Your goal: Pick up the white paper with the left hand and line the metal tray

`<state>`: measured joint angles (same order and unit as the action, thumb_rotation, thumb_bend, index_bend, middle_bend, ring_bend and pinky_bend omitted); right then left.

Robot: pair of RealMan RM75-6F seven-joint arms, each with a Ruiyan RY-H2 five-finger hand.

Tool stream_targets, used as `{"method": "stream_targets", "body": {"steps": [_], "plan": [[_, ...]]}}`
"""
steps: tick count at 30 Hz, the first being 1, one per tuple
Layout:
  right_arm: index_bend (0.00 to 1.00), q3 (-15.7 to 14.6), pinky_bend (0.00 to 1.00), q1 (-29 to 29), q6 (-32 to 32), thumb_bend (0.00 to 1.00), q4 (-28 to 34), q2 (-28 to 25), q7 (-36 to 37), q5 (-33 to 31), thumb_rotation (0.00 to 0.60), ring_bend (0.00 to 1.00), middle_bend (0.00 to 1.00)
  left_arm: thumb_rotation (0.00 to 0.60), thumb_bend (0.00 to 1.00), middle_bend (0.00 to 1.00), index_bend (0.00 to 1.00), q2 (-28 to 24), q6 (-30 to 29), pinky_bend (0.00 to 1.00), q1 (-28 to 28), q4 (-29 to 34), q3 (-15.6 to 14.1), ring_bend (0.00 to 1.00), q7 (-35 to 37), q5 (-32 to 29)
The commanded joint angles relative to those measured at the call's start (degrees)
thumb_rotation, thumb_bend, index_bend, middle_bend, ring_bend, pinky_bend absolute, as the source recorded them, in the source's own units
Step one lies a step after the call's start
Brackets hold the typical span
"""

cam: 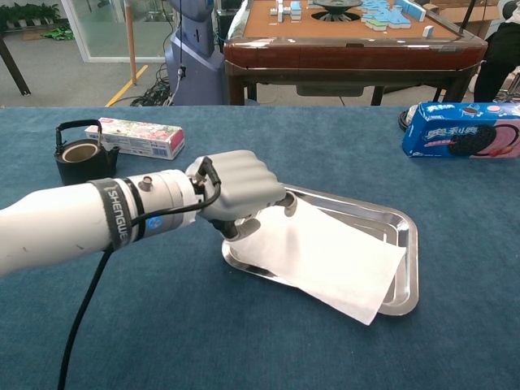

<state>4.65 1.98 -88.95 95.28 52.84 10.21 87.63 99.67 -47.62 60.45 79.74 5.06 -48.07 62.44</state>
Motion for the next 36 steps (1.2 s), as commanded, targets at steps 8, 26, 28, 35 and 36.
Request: {"method": "stream_targets", "body": {"steps": [8, 26, 28, 35, 36], "plan": [[0.45, 0.05, 0.31, -0.05, -0.10, 0.20, -0.11, -0.05, 0.29, -0.02, 0.600, 0.24, 0.32, 0.600, 0.55, 1.00, 0.23, 2.45, -0.27, 1.00, 1.55, -2.81, 0.92, 1.00, -4.32, -5.74], [0.45, 0.04, 0.30, -0.09, -0.04, 0.20, -0.12, -0.10, 0.49, -0.04, 0.600, 0.24, 0.32, 0.600, 0.55, 1.00, 0.23, 4.23, -0.05, 1.00, 2.76, -4.74, -0.61, 1.00, -5.23, -7.73], [0.45, 0.05, 0.30, -0.09, -0.05, 0.20, -0.14, -0.11, 0.53, -0.06, 0.600, 0.24, 0.32, 0.600, 0.55, 1.00, 0.23, 4.42, -0.23, 1.00, 2.82, -4.90, -0.69, 1.00, -5.54, -8.02], [0.45, 0.07, 0.31, -0.13, -0.10, 0.20, -0.17, -0.14, 0.66, -0.05, 0.600, 0.24, 0.32, 0.600, 0.55, 1.00, 0.23, 5.09, -1.81, 1.00, 2.87, -5.20, -0.94, 1.00, -7.87, -9.82], [0.45, 0.07, 0.31, -0.14, -0.12, 0.20, -0.17, -0.15, 0.67, -0.04, 0.600, 0.24, 0.32, 0.600, 0.55, 1.00, 0.23, 5.20, -2.11, 1.00, 2.89, -5.26, -0.98, 1.00, -8.37, -10.17]]}}
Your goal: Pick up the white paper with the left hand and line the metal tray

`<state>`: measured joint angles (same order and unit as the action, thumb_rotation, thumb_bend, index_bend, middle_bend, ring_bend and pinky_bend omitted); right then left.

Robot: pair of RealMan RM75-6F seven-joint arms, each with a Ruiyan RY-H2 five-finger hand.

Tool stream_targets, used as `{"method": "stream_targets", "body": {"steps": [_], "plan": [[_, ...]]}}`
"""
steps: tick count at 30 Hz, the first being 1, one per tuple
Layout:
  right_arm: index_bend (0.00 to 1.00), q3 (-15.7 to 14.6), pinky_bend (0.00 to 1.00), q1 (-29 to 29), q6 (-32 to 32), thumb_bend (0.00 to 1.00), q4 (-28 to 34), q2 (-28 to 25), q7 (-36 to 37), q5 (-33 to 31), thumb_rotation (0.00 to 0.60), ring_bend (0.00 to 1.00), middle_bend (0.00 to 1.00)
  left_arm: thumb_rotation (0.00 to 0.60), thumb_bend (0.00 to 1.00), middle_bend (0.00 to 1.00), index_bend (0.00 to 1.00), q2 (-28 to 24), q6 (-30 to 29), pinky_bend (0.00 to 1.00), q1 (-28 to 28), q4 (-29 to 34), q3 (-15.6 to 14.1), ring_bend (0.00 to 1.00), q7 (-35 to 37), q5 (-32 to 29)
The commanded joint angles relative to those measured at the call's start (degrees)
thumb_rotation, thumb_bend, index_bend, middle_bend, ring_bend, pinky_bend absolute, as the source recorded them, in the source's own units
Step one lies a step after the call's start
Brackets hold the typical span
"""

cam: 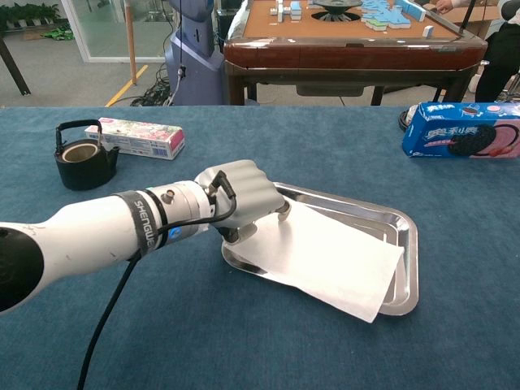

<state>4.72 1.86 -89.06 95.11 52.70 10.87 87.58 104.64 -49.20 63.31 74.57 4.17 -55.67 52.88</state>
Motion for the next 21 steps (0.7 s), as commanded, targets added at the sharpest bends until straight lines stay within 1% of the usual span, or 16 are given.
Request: {"method": "stream_targets", "body": {"steps": [1, 9, 21], "plan": [[0.45, 0.00, 0.31, -0.02, -0.04, 0.20, 0.00, -0.02, 0.01, 0.01, 0.600, 0.24, 0.32, 0.600, 0.55, 1.00, 0.23, 0.29, -0.75, 1.00, 0.03, -0.13, -0.12, 1.00, -1.11, -0.85], [0.45, 0.02, 0.30, -0.07, -0.14, 0.20, -0.01, -0.06, 0.09, 0.05, 0.600, 0.24, 0.32, 0.600, 0.55, 1.00, 0.23, 0.66, -1.93, 1.00, 0.08, -0.30, -0.37, 1.00, -3.58, -3.02], [0.45, 0.05, 0.31, 0.07, 0.25, 0.20, -0.14, 0.00, 0.14, -0.18, 0.600, 0.24, 0.32, 0.600, 0.55, 1.00, 0.23, 0.19, -3.28, 1.00, -0.15, 0.39, -0.92, 1.00, -5.24, -4.11]]}}
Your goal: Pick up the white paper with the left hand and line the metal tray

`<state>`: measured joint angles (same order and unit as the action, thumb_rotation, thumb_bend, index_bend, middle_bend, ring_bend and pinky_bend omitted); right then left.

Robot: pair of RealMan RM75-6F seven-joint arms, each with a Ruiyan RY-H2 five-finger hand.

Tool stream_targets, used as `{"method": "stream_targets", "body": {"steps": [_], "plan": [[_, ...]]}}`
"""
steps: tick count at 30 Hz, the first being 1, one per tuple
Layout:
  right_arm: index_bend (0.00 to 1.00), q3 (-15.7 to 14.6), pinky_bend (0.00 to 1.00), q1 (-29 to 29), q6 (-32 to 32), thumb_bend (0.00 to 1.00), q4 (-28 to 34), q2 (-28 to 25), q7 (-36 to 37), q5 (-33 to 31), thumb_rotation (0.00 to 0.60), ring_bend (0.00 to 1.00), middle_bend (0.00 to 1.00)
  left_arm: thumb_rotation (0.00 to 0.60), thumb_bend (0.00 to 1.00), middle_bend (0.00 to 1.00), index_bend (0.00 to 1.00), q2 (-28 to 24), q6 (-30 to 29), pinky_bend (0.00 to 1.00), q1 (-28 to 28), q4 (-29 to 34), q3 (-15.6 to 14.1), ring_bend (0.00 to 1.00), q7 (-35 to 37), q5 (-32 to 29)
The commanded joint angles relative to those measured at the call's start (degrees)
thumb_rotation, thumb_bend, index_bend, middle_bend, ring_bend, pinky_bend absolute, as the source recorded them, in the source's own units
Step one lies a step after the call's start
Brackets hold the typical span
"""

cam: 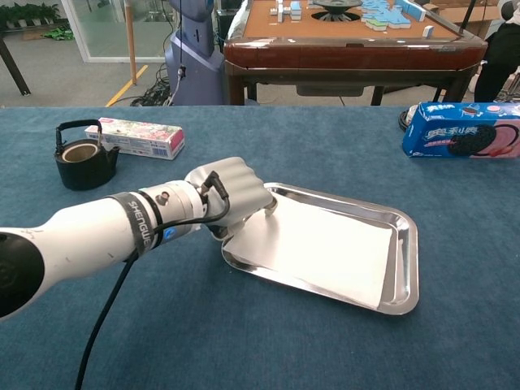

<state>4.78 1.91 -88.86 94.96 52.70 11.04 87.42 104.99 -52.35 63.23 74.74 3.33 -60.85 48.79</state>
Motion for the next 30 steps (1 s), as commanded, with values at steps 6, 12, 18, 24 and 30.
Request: {"method": "stream_targets", "body": {"steps": [6, 12, 18, 24, 30], "plan": [[0.45, -0.03, 0.31, 0.06, 0.13, 0.20, 0.01, 0.08, -0.15, 0.00, 0.600, 0.24, 0.32, 0.600, 0.55, 1.00, 0.23, -0.66, -0.21, 1.00, -0.13, 1.64, -0.32, 1.00, -0.05, 0.08], [0.45, -0.06, 0.31, 0.01, 0.03, 0.20, 0.09, 0.04, -0.17, 0.08, 0.600, 0.24, 0.32, 0.600, 0.55, 1.00, 0.23, -0.28, 0.07, 1.00, 0.22, 2.29, -0.56, 1.00, 0.01, 0.71], [0.45, 0.00, 0.30, -0.10, -0.20, 0.20, 0.02, -0.09, 0.18, 0.06, 0.600, 0.24, 0.32, 0.600, 0.55, 1.00, 0.23, 0.72, -0.37, 1.00, 0.41, 0.80, -0.38, 1.00, -0.91, -0.34], [0.45, -0.01, 0.30, -0.07, -0.11, 0.20, -0.07, -0.12, 0.36, 0.06, 0.600, 0.24, 0.32, 0.600, 0.55, 1.00, 0.23, 1.10, -0.92, 1.00, 0.26, -0.07, -0.29, 1.00, -1.28, -0.81], [0.45, -0.03, 0.31, 0.02, 0.10, 0.20, -0.12, -0.02, 0.23, 0.00, 0.600, 0.24, 0.32, 0.600, 0.55, 1.00, 0.23, 0.89, -1.06, 1.00, 0.19, 1.15, -0.44, 1.00, -0.66, 0.48]]}}
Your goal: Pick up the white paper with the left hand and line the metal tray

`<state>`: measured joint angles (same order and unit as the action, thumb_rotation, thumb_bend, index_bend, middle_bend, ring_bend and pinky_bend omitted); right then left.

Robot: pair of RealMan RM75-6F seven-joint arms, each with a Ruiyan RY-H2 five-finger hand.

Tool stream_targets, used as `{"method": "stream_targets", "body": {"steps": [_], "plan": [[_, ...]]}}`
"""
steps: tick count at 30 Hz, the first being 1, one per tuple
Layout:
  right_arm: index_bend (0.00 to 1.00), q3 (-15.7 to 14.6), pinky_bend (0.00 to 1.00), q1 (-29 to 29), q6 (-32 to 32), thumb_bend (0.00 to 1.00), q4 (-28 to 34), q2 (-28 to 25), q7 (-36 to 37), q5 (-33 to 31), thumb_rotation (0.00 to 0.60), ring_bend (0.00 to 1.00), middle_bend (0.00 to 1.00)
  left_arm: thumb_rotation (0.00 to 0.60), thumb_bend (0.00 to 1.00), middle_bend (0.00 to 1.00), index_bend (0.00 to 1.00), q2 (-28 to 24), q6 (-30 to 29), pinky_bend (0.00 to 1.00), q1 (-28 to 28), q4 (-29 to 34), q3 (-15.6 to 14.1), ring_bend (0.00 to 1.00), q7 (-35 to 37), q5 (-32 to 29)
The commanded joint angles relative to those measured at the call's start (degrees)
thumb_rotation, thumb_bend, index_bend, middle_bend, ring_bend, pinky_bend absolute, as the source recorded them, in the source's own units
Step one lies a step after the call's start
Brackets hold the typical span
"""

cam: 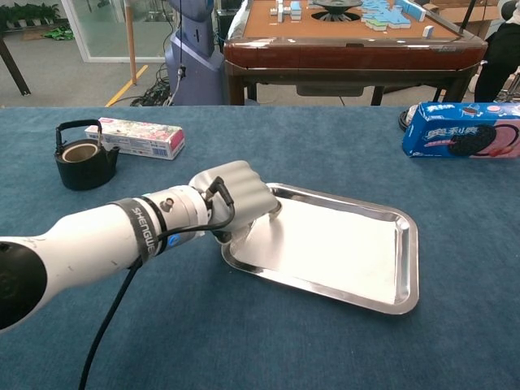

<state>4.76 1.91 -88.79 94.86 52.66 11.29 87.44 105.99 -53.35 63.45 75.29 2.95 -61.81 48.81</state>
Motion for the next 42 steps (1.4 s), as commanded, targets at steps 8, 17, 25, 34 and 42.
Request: {"method": "stream_targets", "body": {"steps": [8, 17, 25, 34, 42], "plan": [[0.45, -0.04, 0.31, -0.07, -0.21, 0.20, 0.07, -0.03, -0.03, 0.18, 0.600, 0.24, 0.32, 0.600, 0.55, 1.00, 0.23, -0.34, -0.38, 1.00, 0.06, 1.72, 0.21, 1.00, 1.19, 2.29], [0.45, -0.06, 0.31, 0.02, 0.00, 0.20, -0.01, -0.01, 0.07, 0.15, 0.600, 0.24, 0.32, 0.600, 0.55, 1.00, 0.22, -1.84, -1.58, 1.00, -0.17, 3.16, 1.39, 1.00, 2.50, 3.67], [0.45, -0.17, 0.31, 0.17, 0.34, 0.20, 0.05, 0.07, -0.18, 0.23, 0.600, 0.24, 0.32, 0.600, 0.55, 1.00, 0.18, -8.12, -6.67, 1.00, -2.27, 11.28, 1.50, 0.98, 3.86, 8.42], [0.45, -0.29, 0.31, 0.37, 0.80, 0.20, 0.21, 0.47, -1.51, 0.14, 0.600, 0.24, 0.32, 0.600, 0.52, 0.72, 0.11, -20.85, -17.36, 0.96, -10.50, 23.88, 0.28, 0.72, 8.70, 12.22], [0.45, -0.92, 0.31, 1.60, 3.56, 0.20, 0.40, 2.07, -5.52, 0.02, 0.600, 0.24, 0.32, 0.600, 0.51, 0.37, 0.11, -30.47, -23.96, 0.71, -19.82, 29.80, -2.99, 0.41, 20.28, 18.07]]}}
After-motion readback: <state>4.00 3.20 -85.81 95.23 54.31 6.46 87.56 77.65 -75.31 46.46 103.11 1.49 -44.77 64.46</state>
